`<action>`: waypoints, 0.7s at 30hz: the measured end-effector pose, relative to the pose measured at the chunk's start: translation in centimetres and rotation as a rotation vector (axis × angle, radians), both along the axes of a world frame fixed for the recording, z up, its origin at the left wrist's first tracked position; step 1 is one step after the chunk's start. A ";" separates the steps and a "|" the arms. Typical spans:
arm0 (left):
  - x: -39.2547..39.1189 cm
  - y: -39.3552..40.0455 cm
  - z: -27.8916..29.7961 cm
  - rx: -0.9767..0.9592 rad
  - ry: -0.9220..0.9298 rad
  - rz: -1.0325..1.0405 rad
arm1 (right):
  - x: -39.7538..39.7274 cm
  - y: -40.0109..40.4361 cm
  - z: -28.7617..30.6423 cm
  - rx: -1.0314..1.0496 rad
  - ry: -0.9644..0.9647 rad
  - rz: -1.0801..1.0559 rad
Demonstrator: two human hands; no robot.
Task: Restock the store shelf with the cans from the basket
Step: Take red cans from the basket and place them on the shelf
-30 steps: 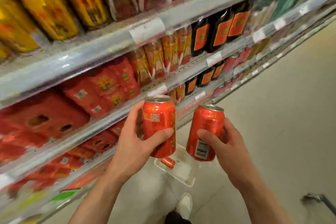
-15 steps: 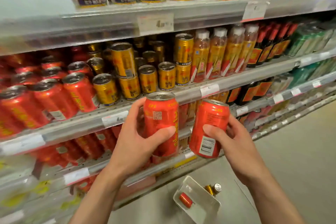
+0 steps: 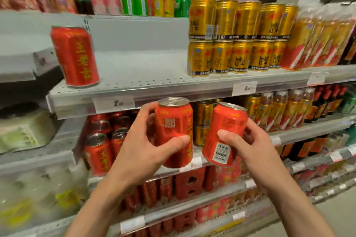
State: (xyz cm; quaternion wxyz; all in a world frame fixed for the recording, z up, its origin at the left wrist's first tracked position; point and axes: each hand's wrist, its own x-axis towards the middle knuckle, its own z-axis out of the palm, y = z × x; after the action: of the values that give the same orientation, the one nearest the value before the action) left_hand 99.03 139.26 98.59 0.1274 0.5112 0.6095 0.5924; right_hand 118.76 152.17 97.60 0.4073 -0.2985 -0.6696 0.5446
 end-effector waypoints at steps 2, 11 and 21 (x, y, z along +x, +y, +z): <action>-1.0 -0.4 1.7 0.011 0.030 0.034 | -1.4 -0.1 1.6 0.059 0.004 0.019; -5.2 -1.0 9.8 -0.020 0.300 0.169 | -6.6 1.9 8.5 0.261 0.033 0.112; -9.8 0.8 18.3 -0.385 0.768 0.245 | -12.5 4.9 13.1 0.355 0.005 0.165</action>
State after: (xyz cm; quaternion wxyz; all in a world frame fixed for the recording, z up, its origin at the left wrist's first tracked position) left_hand 89.23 140.09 116.90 -0.0863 0.5852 0.7678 0.2461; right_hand 106.28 157.07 110.70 0.4092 -0.1645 -0.7764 0.4502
